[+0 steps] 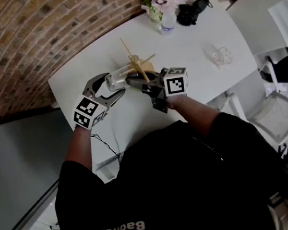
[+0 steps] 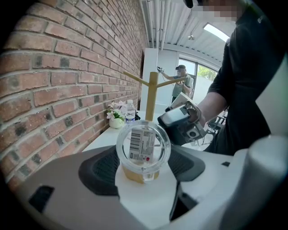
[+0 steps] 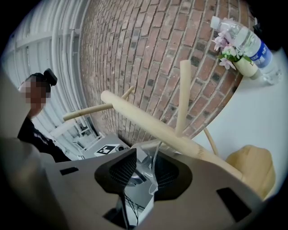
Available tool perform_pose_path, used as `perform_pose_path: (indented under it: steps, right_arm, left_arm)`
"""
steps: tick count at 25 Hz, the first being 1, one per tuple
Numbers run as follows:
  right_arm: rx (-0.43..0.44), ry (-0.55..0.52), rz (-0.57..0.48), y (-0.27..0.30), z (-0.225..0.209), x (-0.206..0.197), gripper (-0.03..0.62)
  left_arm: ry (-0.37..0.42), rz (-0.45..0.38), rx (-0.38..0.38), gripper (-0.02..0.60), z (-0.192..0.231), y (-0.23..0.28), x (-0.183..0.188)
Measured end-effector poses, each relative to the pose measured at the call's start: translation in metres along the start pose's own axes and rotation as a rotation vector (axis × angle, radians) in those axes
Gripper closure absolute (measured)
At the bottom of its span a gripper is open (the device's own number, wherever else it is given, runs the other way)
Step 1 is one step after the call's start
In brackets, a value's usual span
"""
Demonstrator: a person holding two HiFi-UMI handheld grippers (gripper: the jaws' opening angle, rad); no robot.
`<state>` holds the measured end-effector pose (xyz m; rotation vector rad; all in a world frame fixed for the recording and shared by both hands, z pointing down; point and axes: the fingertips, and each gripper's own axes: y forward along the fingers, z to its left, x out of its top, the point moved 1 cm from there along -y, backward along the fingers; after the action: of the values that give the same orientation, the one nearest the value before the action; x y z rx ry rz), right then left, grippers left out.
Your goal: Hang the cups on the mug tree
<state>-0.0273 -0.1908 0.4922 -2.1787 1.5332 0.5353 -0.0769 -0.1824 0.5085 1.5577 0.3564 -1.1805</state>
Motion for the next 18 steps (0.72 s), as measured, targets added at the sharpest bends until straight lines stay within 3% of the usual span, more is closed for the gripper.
perform_pose_path:
  steps: [18]
  right_arm:
    - [-0.025,0.055,0.023,-0.002,-0.009,-0.003,0.441]
  left_arm:
    - [0.086,0.029,0.052,0.245,0.005,0.003,-0.003]
